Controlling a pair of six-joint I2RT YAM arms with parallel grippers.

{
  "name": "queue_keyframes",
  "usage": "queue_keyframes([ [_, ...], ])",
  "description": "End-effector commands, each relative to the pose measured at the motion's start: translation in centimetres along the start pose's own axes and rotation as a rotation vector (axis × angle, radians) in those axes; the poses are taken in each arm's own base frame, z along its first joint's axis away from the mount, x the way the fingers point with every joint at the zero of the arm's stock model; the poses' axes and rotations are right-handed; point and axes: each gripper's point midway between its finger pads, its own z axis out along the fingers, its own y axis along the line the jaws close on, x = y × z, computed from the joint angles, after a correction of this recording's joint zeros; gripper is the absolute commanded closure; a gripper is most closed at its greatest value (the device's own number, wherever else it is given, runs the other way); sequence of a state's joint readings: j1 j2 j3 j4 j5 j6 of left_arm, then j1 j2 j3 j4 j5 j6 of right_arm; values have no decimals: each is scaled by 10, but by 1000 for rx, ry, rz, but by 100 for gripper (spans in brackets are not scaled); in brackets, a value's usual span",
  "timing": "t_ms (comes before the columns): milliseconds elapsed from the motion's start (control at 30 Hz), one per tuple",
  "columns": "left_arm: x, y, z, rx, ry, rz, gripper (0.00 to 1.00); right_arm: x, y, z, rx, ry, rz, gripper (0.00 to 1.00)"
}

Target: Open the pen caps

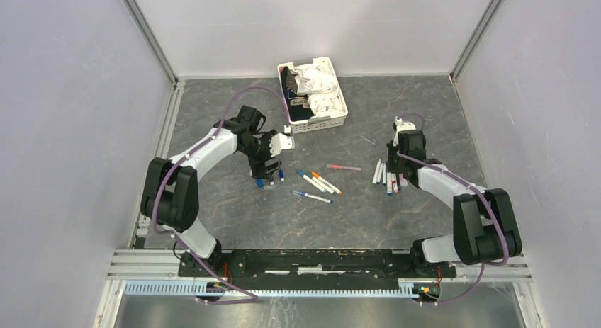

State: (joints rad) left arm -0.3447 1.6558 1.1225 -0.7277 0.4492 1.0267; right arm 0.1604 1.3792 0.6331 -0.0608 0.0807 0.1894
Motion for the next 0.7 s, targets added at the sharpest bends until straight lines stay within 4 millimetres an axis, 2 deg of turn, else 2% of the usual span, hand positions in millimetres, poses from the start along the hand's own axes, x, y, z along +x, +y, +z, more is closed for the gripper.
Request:
queue_keyframes([
  [0,-43,3,-36,-21,-108,-30,7,-4,-6,5,37,-25,18,83],
  [67,-51,6,-46,-37,-126,-33,6,-2,-7,6,41,-19,14,77],
  [200,-70,8,-66,-53,-168,-28,6,3,-9,6,44,0,0,73],
  [333,-81,3,-76,-30,-199,-30,6,5,-9,3,41,-2,1,69],
  [400,-83,2,-79,-31,-208,-28,6,5,-9,0,39,-8,2,71],
  [533,-83,2,-81,-40,-204,-27,6,5,-3,-5,6,-21,13,82],
  [667,-83,3,-81,-43,-204,-26,6,14,1,-1,-17,5,19,89],
])
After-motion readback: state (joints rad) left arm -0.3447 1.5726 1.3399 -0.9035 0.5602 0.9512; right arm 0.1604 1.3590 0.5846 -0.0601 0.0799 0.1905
